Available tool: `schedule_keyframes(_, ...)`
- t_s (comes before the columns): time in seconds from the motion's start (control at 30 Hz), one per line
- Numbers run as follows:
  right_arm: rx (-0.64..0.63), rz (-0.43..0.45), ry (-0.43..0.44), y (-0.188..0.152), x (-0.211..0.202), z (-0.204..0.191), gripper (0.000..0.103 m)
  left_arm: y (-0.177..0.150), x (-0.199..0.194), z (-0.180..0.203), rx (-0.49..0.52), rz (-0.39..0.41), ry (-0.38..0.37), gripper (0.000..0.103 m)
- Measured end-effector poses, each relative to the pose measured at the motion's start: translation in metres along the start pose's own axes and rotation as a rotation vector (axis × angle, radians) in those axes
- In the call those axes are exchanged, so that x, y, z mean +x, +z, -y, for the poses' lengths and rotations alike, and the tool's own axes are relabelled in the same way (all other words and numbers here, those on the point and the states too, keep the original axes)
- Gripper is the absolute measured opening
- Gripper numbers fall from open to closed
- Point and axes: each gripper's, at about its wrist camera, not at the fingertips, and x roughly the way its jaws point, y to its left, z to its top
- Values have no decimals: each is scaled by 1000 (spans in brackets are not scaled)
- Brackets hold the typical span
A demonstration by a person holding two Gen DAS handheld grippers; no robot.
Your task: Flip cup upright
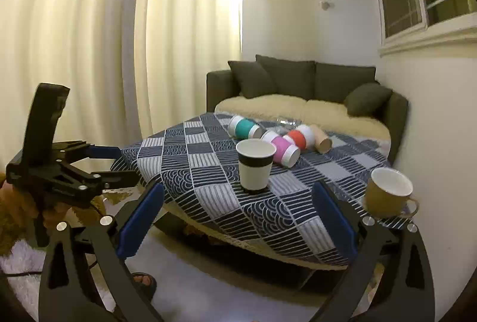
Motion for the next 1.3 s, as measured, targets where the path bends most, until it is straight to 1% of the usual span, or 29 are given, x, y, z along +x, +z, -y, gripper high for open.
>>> schedule_keyframes(0.17,39,-11,4,4,15,4,98,3,5,2,-11,-3,2,96)
schedule_keyframes(0.3,66,-74,-11,-1,33,10,98,1,15,7,15,-40,14,96)
schedule_keyframes(0.4,65,-95,0,-3,39,11,98,1,17,12,32,-43,0,96)
schedule_keyframes(0.47,61,-94,2,-4,38,10,98,1,20,15,45,-49,-2,96)
schedule_keyframes(0.57,58,-85,-27,-6,38,10,98,0,24,18,54,-61,-3,96)
schedule_keyframes(0.77,83,-92,-31,-6,39,17,98,1,30,17,45,-74,-13,96)
schedule_keyframes(0.93,106,-91,-47,-6,39,22,98,1,31,19,53,-74,-1,96)
schedule_keyframes(1.3,99,-104,-41,-6,41,19,98,0,32,20,58,-82,-11,96)
